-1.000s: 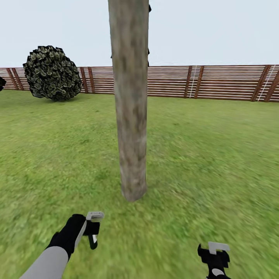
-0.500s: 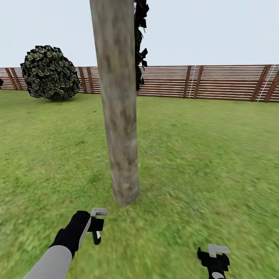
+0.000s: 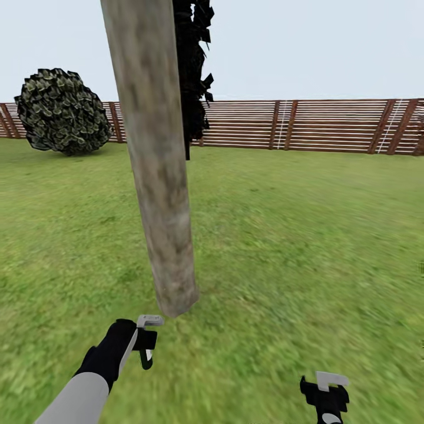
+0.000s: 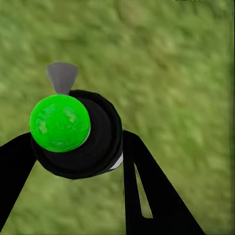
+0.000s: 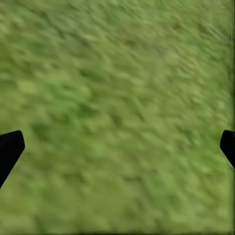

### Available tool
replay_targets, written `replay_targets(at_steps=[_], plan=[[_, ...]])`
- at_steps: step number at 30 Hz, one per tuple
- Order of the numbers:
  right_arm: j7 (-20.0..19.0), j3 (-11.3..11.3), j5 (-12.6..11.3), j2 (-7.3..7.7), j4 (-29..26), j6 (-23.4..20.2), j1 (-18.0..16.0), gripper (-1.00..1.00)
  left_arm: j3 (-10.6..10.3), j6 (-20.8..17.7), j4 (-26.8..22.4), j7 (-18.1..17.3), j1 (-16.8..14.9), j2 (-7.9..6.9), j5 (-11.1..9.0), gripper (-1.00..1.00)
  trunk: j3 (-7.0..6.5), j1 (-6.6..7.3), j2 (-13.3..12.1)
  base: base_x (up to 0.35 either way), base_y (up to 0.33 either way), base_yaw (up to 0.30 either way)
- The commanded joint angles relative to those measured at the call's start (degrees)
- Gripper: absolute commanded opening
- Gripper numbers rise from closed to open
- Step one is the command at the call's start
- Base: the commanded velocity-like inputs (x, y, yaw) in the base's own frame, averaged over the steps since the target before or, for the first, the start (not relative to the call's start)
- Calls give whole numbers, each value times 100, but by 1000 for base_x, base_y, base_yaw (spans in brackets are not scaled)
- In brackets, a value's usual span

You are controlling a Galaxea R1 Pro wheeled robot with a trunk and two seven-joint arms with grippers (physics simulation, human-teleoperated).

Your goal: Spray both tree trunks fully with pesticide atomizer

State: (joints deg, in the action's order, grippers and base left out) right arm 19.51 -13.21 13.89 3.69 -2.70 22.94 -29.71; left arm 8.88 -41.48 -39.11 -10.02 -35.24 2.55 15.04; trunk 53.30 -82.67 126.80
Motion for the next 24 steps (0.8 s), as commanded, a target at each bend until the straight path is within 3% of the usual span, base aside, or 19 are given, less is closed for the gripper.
replay_targets(at_steps=[1, 8, 11, 14, 16, 18, 19, 20, 21, 23, 24], plan=[[0, 0, -1, 0, -1, 0, 0, 100, 0, 0, 0, 0, 0, 0, -1, -100, -2, 0, 0, 0, 0, -253], [4, 1, 5, 0, 2, 0, 0, 100, 5, -16, -47, 0, -2, 8, -1, -100, -7, 0, 0, 0, -103, -90], [0, 2, 17, 29, -2, 0, 0, 100, 11, -157, -540, -19, 24, 26, -42, -100, -7, 0, 0, 0, -30, -2], [-6, 2, 17, 34, -2, 0, 1, 100, 2, -371, -564, -36, -46, 79, -228, -100, -7, 0, 0, 0, -2, 0], [-8, 2, 17, 33, -2, 0, 2, 100, -12, -857, -596, -36, -202, 88, -420, -100, -7, 0, 0, 0, 0, 0], [-9, 2, 17, 33, -2, 0, 1, 100, -12, -1212, -600, -41, -384, 15, -442, -100, -7, 0, 0, 0, 0, 0], [-10, 2, 19, 32, -2, 0, 1, 100, -27, -1410, -598, -51, -470, -306, -450, -100, -7, 0, 0, 0, 0, 0], [-11, 2, 21, 34, -1, 0, 0, 100, -38, -1435, -574, -55, -482, -355, -452, -100, -7, 0, 0, 0, 0, 0], [-11, 2, 21, 34, -1, 0, 2, 100, -81, -1443, -567, -57, -488, -347, -454, -100, -7, 0, 0, 0, 0, 0], [-11, 2, 19, 32, 0, 0, 6, 100, -382, -1462, -558, -89, -520, -243, -471, -100, -7, 0, 0, 0, 0, 0], [-12, 2, 18, 29, 1, 0, 6, 100, -632, -1544, -562, -146, -608, -102, -479, -100, -7, 0, 0, 0, 0, 0]])
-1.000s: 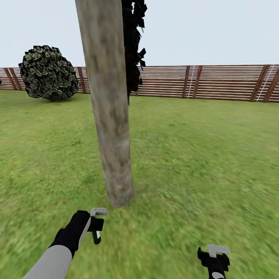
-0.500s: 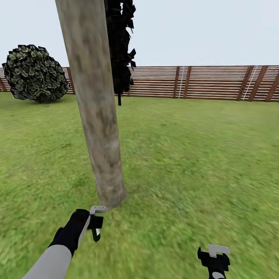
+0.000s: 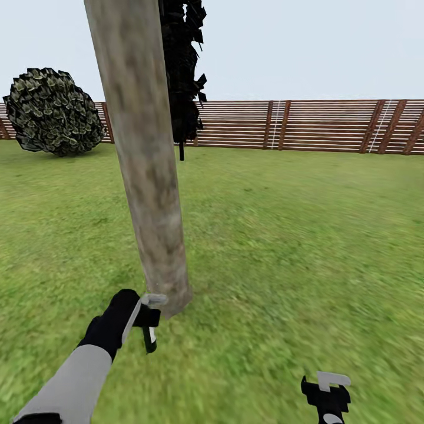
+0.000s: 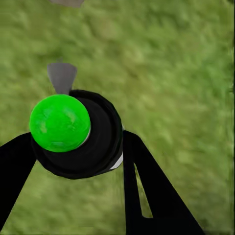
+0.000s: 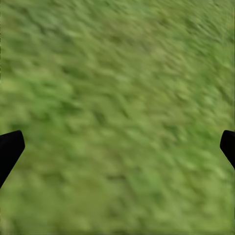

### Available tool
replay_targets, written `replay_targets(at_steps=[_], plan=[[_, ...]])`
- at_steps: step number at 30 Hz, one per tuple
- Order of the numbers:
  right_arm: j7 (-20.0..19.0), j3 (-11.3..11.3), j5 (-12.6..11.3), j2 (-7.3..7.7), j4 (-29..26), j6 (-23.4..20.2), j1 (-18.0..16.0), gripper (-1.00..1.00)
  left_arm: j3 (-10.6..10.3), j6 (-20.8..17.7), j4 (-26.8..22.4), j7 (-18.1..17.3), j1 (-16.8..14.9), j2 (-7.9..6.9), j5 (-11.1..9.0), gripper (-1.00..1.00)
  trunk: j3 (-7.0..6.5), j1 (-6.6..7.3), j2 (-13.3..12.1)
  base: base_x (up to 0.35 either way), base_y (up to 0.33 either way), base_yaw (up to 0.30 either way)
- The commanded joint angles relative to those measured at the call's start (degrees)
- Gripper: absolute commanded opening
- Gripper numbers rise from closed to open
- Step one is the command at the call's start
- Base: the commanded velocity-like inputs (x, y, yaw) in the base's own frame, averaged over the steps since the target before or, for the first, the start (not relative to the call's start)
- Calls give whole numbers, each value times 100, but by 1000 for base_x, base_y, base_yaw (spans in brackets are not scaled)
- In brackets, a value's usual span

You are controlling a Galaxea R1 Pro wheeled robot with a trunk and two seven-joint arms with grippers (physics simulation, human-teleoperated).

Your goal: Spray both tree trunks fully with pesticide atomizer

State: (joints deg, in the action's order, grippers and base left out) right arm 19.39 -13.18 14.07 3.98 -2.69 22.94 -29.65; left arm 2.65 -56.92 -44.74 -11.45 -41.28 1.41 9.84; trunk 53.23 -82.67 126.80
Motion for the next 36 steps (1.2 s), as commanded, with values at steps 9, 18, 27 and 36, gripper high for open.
replay_targets(at_steps=[9, 18, 27, 36], plan=[[-5, 0, -1, -2, 2, 0, 1, 100, -173, -168, 32, -171, -349, -556, 23, -100, 1, 0, 0, 0, 0, 0], [-5, 0, -1, -28, -3, 0, 2, 100, -214, -169, 37, -512, -659, -242, 27, -100, 1, 0, 0, 0, 0, 70], [-3, 0, -1, -29, -3, 0, 2, 100, -246, -178, 40, -516, -773, -471, 40, -100, 1, 0, 0, 0, 0, 116], [-1, 0, 4, -7, 1, 0, 1, 100, -331, -179, -30, -516, -904, -224, 45, -100, 1, 0, 0, -11, -151, 1]])
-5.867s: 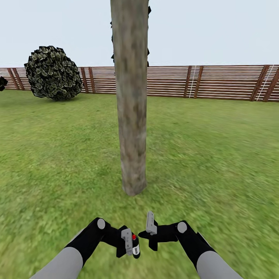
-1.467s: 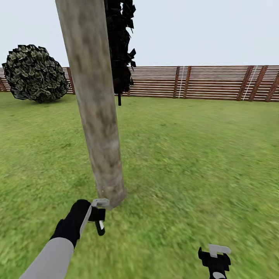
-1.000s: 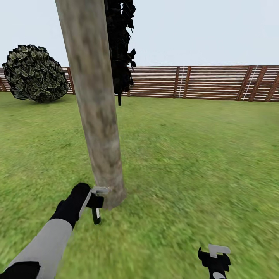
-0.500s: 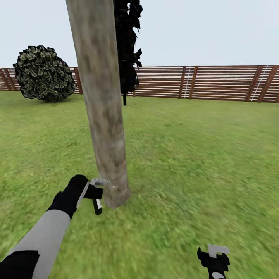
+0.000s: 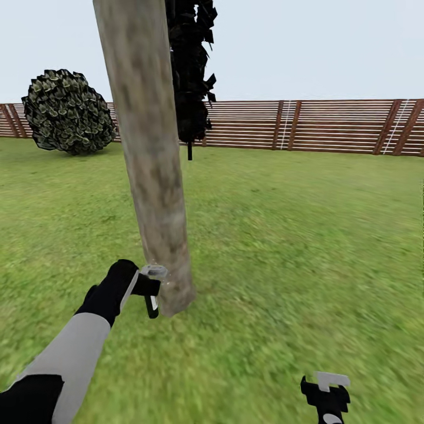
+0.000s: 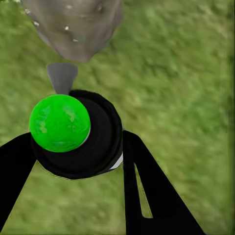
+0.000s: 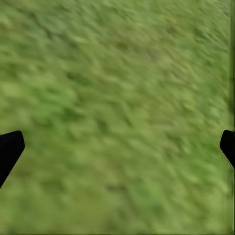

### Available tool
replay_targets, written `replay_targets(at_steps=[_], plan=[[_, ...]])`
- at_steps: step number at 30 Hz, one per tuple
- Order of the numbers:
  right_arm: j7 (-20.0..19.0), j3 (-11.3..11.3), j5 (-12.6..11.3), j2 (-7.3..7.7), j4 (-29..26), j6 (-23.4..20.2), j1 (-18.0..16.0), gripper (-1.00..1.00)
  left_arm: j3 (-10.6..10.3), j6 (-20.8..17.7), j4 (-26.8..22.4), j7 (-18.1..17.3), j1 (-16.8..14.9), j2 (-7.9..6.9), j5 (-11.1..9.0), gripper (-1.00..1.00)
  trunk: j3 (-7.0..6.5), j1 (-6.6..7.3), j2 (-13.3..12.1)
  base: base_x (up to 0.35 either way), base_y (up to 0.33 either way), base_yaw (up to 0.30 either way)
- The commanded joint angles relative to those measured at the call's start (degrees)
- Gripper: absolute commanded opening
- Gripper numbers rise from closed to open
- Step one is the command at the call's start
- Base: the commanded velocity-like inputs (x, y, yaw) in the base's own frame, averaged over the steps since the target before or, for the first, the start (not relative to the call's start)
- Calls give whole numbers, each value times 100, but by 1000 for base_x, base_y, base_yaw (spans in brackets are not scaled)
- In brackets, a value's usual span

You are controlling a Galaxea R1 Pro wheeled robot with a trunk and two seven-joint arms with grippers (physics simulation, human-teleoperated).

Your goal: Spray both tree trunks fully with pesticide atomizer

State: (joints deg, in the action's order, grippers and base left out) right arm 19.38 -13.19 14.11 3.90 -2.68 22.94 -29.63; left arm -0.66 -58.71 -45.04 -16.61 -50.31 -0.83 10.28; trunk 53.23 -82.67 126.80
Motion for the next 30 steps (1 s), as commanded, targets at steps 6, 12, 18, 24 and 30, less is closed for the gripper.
replay_targets(at_steps=[6, 12, 18, 24, 30], plan=[[4, 1, 4, 21, -4, 0, 1, 100, 4, -16, 15, 0, -265, -49, 1, -100, 0, 0, 0, -9, -45, 0], [1, 1, 4, 17, -4, 0, 1, 100, 3, -23, 80, 0, -463, -338, 9, -100, 0, 0, 0, 0, -1, 0], [-3, 1, 3, 16, -4, 0, 1, 100, 1, -34, 79, 0, -491, 18, 9, -100, 0, 0, 0, 0, 0, 0], [-2, 1, 4, 14, -4, 0, 1, 100, 16, -35, 50, 0, -498, -18, 3, -100, 0, 0, 0, 0, 0, 143], [0, 1, 4, 14, -4, 0, 1, 100, 45, -30, 67, 0, -489, -172, 1, -100, 0, 0, 0, 0, -30, 266]])
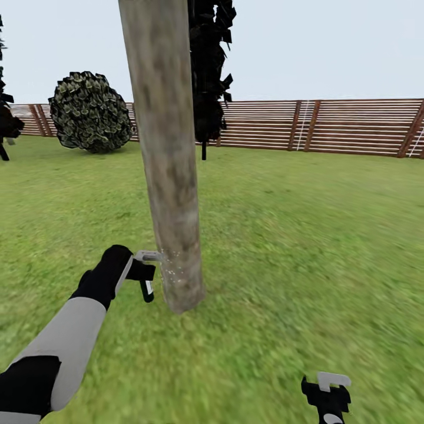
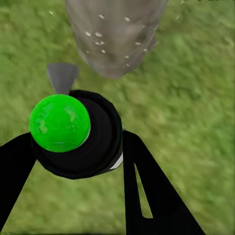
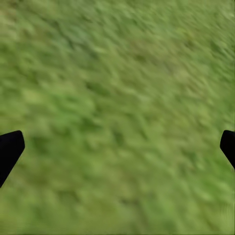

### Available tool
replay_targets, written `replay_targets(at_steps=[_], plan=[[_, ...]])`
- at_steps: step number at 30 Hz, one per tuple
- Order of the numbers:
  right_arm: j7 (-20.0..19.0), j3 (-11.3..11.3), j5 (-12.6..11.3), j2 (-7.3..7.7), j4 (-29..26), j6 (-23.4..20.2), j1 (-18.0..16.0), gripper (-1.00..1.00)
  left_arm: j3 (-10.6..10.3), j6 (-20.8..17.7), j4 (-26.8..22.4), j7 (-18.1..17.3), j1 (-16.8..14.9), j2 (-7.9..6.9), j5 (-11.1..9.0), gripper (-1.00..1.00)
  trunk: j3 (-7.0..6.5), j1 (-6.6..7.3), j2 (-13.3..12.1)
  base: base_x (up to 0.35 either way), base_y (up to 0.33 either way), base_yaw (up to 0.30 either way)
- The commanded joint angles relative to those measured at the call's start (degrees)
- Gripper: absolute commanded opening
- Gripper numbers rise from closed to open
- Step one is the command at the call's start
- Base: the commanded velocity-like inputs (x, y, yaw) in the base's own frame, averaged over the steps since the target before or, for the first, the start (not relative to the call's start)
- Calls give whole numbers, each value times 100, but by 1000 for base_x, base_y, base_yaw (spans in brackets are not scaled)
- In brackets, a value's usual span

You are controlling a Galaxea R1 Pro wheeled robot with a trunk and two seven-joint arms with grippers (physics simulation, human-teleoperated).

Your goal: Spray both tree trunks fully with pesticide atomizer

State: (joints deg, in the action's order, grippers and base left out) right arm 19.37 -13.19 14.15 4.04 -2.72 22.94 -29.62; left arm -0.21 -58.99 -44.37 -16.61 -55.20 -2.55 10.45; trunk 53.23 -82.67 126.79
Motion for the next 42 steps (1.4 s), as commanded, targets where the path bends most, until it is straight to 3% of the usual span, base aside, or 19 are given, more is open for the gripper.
replay_targets(at_steps=[1, 12, 24, 32, 37, 42], plan=[[-1, 1, -1, 0, 0, 0, 0, 100, 2, -2, -1, 0, 5, 2, -17, -100, 0, 0, 0, 0, -213, 134], [-3, 1, 0, 9, 4, 0, 0, 100, -31, 2, 4, 0, 27, 88, -8, -100, 0, 0, 0, 52, -263, 19], [-3, 1, 0, 1, 0, 0, 0, 100, -18, 2, 7, 0, 53, 11, -8, -100, 0, 0, 0, 27, -273, 2], [-3, 1, 0, 0, 0, 0, 0, 100, 22, 9, 7, 5, 74, -7, 13, -100, 0, 0, 0, 0, -275, 230], [-3, 2, 0, 0, 0, 0, 0, 100, 29, 11, 14, 8, 95, -149, 18, -100, 0, 0, 0, 0, -275, 277], [-3, 1, 0, 0, 0, 0, 0, 100, 30, 11, 16, 8, 95, -169, 18, -100, 0, 0, 0, 28, -275, 243]])
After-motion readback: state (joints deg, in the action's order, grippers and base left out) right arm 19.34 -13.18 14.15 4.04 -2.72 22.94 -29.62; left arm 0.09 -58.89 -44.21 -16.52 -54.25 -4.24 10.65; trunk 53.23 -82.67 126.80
